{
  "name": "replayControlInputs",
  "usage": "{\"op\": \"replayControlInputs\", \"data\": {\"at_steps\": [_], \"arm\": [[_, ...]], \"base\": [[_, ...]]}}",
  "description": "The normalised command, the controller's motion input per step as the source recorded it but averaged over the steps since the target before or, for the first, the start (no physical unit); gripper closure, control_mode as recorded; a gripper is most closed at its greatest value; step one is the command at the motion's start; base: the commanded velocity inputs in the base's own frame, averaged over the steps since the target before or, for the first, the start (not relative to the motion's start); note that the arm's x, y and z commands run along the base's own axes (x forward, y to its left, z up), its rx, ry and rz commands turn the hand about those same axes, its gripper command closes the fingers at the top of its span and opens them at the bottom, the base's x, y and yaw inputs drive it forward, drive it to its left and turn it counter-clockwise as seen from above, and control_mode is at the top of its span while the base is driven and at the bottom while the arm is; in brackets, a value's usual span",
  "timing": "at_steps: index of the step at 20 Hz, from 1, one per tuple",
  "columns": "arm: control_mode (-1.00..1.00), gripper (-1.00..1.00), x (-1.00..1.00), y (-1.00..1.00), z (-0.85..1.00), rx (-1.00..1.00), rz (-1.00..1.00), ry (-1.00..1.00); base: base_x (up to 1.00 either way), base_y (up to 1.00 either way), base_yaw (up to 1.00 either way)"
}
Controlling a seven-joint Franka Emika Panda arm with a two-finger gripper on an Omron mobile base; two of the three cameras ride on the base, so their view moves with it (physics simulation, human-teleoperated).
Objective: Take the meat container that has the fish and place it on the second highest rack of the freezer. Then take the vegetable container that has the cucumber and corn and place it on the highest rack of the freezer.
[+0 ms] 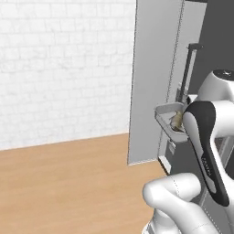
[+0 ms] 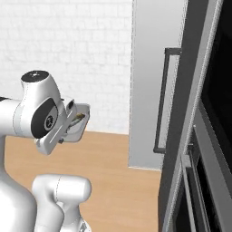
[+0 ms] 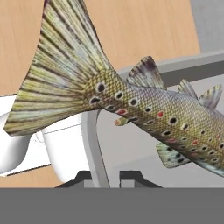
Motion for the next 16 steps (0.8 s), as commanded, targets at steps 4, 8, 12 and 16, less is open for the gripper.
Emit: {"op": "replayControlInputs", "data": {"at_steps": [4, 8, 12, 16], "arm": [[1.0, 1.0, 0.0, 0.0, 0.0, 0.0, 0.0, 0.0], [1.0, 1.0, 0.0, 0.0, 0.0, 0.0, 0.0, 0.0], [1.0, 1.0, 0.0, 0.0, 0.0, 0.0, 0.0, 0.0], [1.0, 1.0, 0.0, 0.0, 0.0, 0.0, 0.0, 0.0]], "base": [[0.92, 0.01, -0.17], [0.67, 0.24, -0.4], [0.49, 0.54, -0.55], [0.44, 0.65, -0.64]]}}
